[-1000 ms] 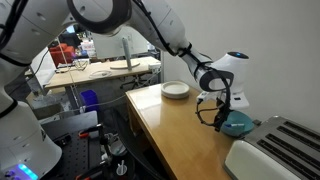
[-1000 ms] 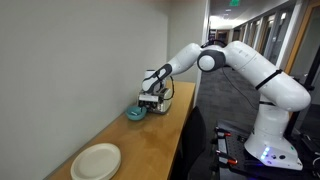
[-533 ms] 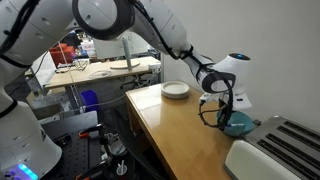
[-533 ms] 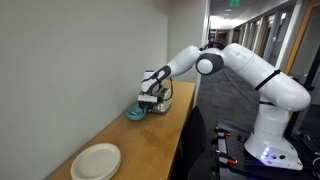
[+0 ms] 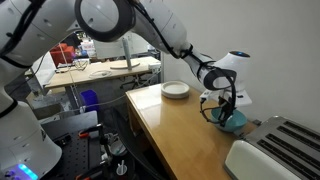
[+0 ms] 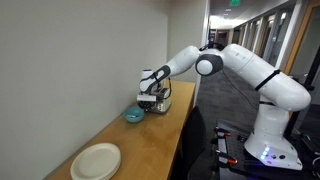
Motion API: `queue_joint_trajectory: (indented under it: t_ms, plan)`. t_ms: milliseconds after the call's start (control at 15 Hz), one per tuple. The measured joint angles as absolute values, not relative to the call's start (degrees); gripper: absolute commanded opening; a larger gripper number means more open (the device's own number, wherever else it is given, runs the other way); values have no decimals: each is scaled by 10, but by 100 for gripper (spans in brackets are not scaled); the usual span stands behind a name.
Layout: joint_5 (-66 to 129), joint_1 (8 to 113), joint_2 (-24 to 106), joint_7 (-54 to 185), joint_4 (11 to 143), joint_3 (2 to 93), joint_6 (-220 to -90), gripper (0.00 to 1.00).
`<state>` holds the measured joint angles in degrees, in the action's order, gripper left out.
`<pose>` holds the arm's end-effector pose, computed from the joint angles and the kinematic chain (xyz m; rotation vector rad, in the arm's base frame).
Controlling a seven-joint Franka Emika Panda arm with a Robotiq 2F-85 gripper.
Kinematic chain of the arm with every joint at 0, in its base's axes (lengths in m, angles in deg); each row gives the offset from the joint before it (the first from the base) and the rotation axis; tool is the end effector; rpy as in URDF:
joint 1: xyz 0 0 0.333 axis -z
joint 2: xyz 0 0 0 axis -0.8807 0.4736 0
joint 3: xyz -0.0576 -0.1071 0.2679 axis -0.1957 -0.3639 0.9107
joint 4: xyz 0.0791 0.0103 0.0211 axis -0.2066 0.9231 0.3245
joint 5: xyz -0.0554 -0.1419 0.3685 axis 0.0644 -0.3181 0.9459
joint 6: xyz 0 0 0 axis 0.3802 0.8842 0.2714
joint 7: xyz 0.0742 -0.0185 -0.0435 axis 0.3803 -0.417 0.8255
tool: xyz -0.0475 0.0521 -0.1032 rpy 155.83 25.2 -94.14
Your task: Move the blue bowl forward
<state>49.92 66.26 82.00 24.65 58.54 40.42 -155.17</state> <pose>0.7194 -0.1654 0.1143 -2.5857 1.6796 -0.1077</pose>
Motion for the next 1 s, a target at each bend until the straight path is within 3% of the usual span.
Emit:
queue_joint_trajectory:
  t_ms: [1000]
  plan:
    - [493, 657, 825, 256, 565, 411, -1512, 1]
